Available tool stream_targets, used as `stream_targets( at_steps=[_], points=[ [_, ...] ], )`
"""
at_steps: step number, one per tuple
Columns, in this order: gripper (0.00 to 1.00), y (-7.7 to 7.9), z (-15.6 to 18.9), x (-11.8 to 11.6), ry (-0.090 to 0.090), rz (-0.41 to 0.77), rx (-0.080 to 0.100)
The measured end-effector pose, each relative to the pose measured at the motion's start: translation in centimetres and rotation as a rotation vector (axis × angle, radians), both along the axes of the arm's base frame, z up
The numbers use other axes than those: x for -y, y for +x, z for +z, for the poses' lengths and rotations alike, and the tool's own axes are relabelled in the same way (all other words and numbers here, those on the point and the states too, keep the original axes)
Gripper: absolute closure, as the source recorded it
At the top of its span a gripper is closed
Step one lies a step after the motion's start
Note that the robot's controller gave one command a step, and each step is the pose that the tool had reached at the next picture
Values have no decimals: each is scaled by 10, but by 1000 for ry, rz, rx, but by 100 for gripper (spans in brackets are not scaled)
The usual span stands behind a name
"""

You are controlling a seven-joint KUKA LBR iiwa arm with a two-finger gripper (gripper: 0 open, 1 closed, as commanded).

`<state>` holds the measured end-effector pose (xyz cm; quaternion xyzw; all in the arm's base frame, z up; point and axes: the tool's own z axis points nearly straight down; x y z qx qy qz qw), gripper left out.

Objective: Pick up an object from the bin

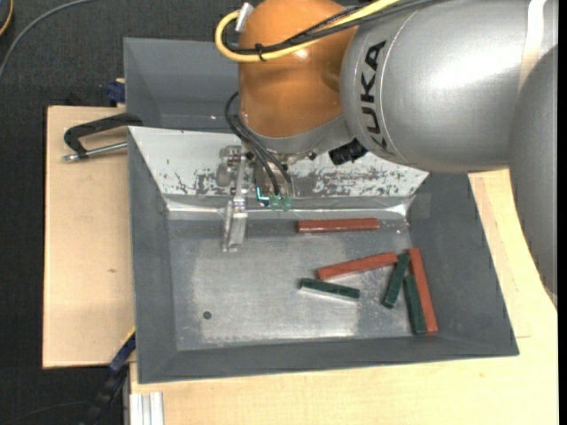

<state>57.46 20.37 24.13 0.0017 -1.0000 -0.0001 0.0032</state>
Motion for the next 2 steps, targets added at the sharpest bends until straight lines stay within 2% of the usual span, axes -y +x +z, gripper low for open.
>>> stream_targets(
  at_steps=[1,2],
  points=[
    [0,15,-107,86,-3,63,0],
    [0,-44,-116,122,-1,73,0]
  ],
)
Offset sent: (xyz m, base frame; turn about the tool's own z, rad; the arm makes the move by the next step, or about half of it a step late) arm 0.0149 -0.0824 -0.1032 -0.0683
